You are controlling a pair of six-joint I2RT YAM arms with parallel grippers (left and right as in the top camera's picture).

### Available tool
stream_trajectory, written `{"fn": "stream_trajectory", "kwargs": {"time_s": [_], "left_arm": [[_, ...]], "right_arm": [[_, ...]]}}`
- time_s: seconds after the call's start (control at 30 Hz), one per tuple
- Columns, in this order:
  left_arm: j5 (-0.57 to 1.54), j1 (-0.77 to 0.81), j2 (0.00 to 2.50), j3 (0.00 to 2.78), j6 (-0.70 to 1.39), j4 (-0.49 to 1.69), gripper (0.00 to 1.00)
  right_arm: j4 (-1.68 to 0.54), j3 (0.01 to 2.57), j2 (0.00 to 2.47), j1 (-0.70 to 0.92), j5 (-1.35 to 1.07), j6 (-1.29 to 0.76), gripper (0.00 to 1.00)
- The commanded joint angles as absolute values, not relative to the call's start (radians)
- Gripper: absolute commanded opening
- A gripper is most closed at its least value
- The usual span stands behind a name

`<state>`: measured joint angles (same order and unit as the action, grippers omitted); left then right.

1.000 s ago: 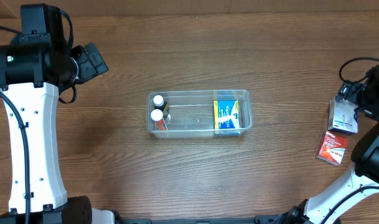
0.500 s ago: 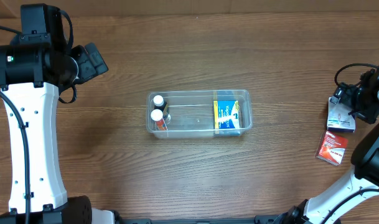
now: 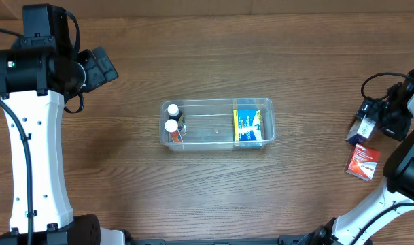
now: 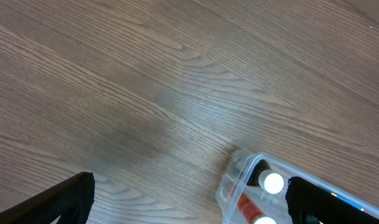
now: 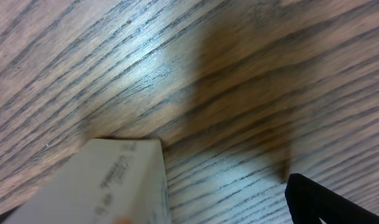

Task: Pack container
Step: 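Grasp the white medicine box with the right gripper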

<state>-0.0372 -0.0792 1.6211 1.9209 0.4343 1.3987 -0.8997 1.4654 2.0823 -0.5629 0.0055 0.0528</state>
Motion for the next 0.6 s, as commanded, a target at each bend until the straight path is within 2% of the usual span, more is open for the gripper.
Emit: {"fn": "stream_trajectory", "kwargs": {"time_s": [0.0, 0.33, 0.5, 0.57], "left_arm": [[-0.033, -0.078, 1.609, 1.939, 0.414, 1.395, 1.0], [-0.033, -0.078, 1.609, 1.939, 0.414, 1.394, 1.0], [-0.033, -0.078, 1.609, 1.939, 0.414, 1.388, 1.0], [-0.033, -0.078, 1.609, 1.939, 0.414, 1.387, 1.0]], "right_arm": [[-0.9, 1.473, 2.083, -0.567, 0.022, 0.057, 1.0], [-0.946, 1.559, 1.996, -0.567, 0.023, 0.057, 1.0], [-0.974, 1.559, 1.959, -0.557, 0.02, 0.052, 0.88], [-0.995, 1.559, 1.959, -0.547, 0.019, 0.051, 0.87]]}}
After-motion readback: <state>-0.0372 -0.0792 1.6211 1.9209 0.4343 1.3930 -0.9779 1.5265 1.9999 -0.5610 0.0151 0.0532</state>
